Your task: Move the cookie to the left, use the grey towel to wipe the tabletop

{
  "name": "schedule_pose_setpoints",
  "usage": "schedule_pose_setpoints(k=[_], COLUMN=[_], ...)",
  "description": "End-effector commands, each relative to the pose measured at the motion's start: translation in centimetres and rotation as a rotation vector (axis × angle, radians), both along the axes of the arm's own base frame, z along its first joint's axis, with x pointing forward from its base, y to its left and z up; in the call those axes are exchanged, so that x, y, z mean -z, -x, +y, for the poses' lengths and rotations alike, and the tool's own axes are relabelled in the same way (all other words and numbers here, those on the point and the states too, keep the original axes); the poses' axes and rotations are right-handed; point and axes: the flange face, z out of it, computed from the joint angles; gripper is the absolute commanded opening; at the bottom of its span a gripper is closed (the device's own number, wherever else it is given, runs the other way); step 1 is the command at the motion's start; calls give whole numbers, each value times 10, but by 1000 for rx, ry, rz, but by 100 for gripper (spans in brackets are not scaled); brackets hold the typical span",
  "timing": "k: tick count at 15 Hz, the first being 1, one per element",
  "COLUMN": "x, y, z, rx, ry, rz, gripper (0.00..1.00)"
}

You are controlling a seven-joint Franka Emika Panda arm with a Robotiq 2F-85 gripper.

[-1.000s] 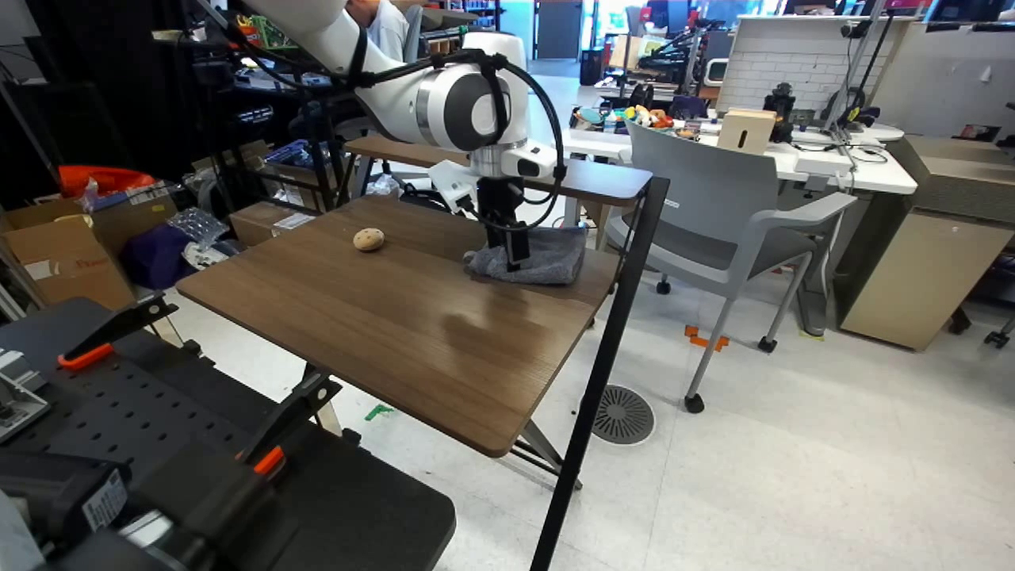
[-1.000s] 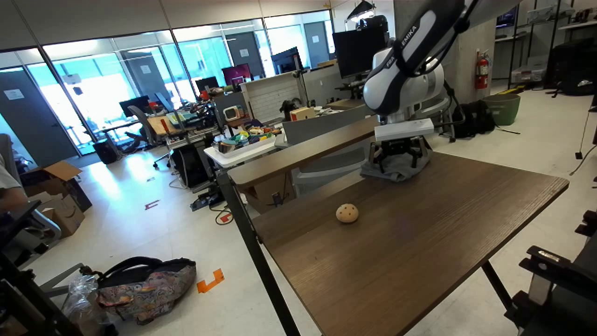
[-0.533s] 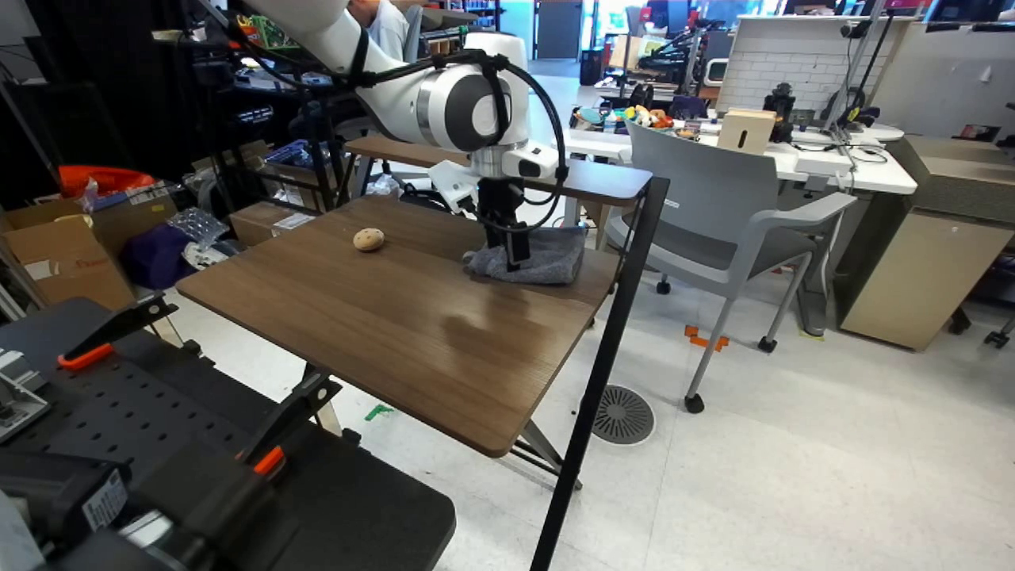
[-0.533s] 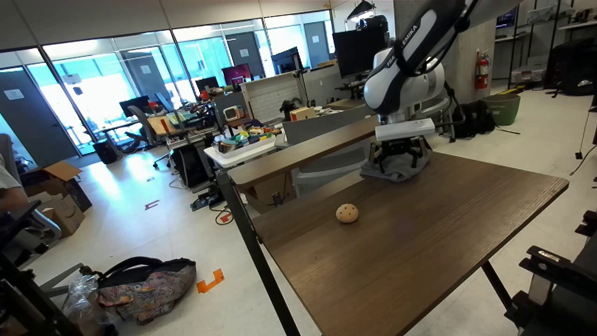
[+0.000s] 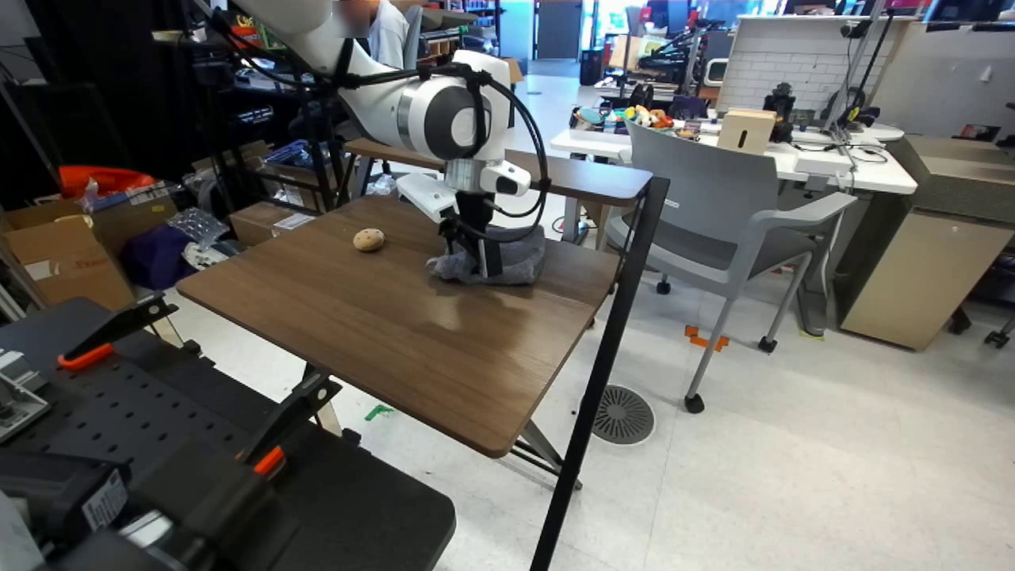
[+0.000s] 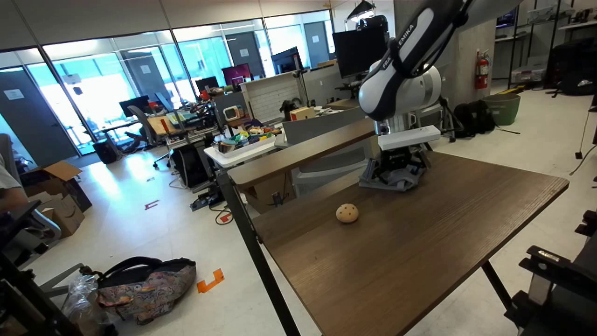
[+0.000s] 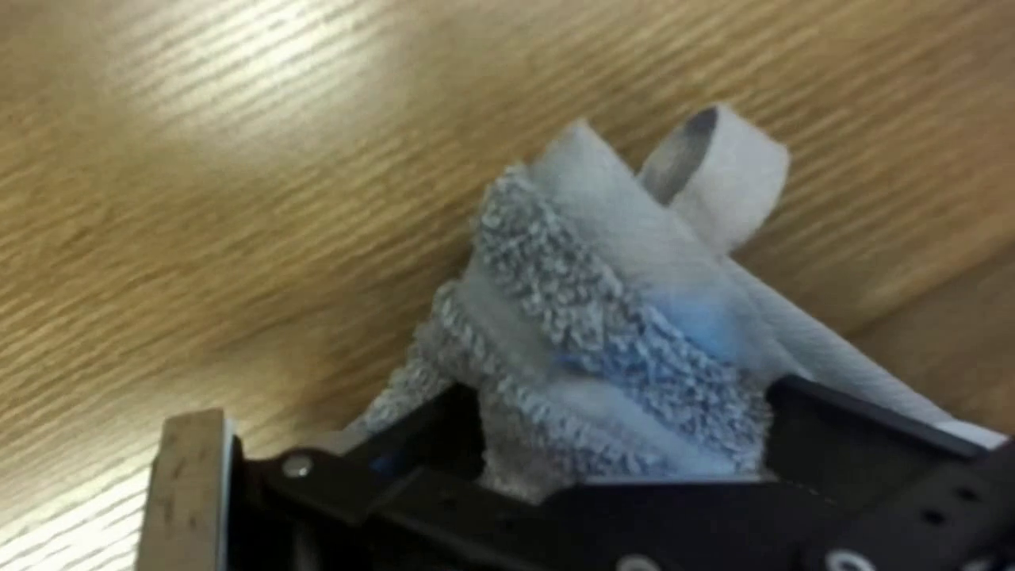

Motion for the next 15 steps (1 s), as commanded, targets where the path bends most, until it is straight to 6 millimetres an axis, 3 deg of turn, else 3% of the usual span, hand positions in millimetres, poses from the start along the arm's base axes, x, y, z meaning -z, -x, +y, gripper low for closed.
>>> schedule_pose_setpoints(k=[1, 4, 10, 11, 13, 15], x=[9, 18, 23, 13, 15, 16], y=[39, 70, 137, 101, 120, 126], z=[22, 43, 111, 93, 112, 116], rx=[-129, -213, -458, -375, -423, -436], ry=[-39, -52, -84, -75, -72, -70], rz=[140, 244, 378, 316, 353, 366], gripper=[100, 100, 100, 100, 100, 100])
